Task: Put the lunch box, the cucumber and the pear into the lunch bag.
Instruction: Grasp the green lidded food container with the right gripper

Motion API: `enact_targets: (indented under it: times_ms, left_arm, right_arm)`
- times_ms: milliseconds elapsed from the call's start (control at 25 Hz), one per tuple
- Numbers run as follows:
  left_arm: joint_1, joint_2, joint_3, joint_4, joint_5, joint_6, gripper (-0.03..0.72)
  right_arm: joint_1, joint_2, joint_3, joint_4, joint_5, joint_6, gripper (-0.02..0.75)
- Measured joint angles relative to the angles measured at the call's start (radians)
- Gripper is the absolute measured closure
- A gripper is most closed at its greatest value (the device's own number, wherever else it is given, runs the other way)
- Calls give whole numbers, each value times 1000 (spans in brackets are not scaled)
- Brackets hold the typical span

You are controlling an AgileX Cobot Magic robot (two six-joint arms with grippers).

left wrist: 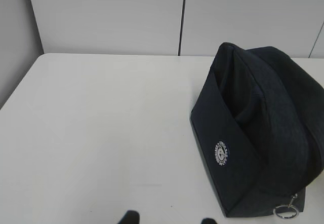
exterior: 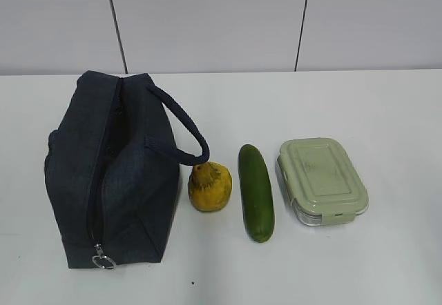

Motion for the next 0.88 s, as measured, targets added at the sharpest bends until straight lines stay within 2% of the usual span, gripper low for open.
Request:
enact_targets:
  times_ms: [240, 680, 880]
  left_arm:
    - [0, 0, 0, 0, 0, 0, 452]
    - [0, 0, 0, 0, 0, 0, 452]
    - [0, 0, 0, 0, 0, 0, 452]
  right_arm:
    - [0, 334, -131, 77, -44, 2, 153]
    - [0, 829, -494, 89, -42, -74, 153]
    - [0, 973, -588, 76, -42, -94, 163]
